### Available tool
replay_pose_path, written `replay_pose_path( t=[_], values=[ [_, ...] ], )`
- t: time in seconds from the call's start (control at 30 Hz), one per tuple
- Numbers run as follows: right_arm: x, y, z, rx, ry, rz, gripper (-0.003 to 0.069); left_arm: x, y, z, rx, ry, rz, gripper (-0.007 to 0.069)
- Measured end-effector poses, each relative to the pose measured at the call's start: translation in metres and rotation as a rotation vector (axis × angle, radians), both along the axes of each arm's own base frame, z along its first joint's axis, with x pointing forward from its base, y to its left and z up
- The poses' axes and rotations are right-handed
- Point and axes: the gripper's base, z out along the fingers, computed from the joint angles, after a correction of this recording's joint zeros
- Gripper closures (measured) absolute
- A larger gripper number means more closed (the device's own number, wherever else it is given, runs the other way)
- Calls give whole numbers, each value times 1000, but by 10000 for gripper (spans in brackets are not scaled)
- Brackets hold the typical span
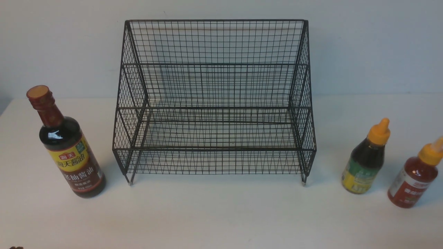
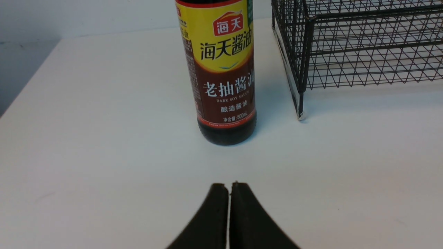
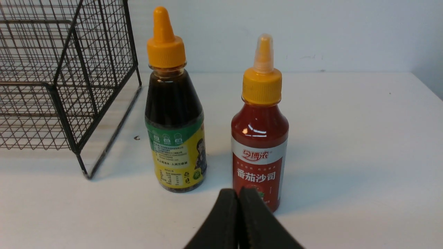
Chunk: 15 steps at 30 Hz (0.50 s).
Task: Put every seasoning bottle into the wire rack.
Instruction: Use the left arm to grab the condiment bottle closest to it
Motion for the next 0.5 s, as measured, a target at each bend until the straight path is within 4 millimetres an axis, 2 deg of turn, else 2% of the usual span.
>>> replay_pose_path(
  t=[0.13, 0.23, 0.37, 0.47, 0.5],
  values=[
    [0, 0, 0, 0, 0, 0, 673, 1, -1, 2, -58, -34, 2, 629],
    [0, 0, 0, 0, 0, 0, 673, 3, -3, 12, -182, -139, 8, 629],
    [0, 0, 0, 0, 0, 0, 673, 5, -2, 27, -276, -299, 20, 629],
    [0, 0, 0, 0, 0, 0, 673, 2, 3, 50, -298, -557, 39, 629],
    [0, 0, 0, 0, 0, 0, 673, 1, 3, 53, -300, -592, 41, 629]
  ],
)
